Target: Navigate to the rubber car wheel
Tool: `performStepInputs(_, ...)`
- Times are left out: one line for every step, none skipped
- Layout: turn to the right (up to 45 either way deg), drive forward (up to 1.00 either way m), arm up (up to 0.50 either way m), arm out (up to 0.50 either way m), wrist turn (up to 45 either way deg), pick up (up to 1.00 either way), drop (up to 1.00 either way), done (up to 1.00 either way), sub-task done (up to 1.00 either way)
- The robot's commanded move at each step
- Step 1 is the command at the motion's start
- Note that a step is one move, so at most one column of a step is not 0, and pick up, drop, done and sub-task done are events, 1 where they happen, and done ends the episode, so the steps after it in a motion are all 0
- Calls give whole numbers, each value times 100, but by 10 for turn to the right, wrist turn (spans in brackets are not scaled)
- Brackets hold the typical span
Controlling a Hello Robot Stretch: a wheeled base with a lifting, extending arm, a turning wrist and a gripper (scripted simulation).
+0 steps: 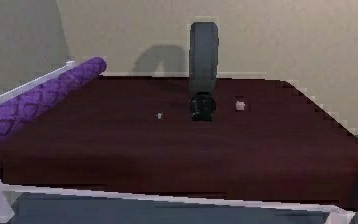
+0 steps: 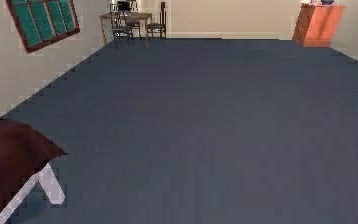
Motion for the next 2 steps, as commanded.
performStepInputs(0, 20, 0, 0, 0, 0, 0, 0, 0)
performStepInputs(0, 0, 0, 0, 0, 0, 0, 100, 0)
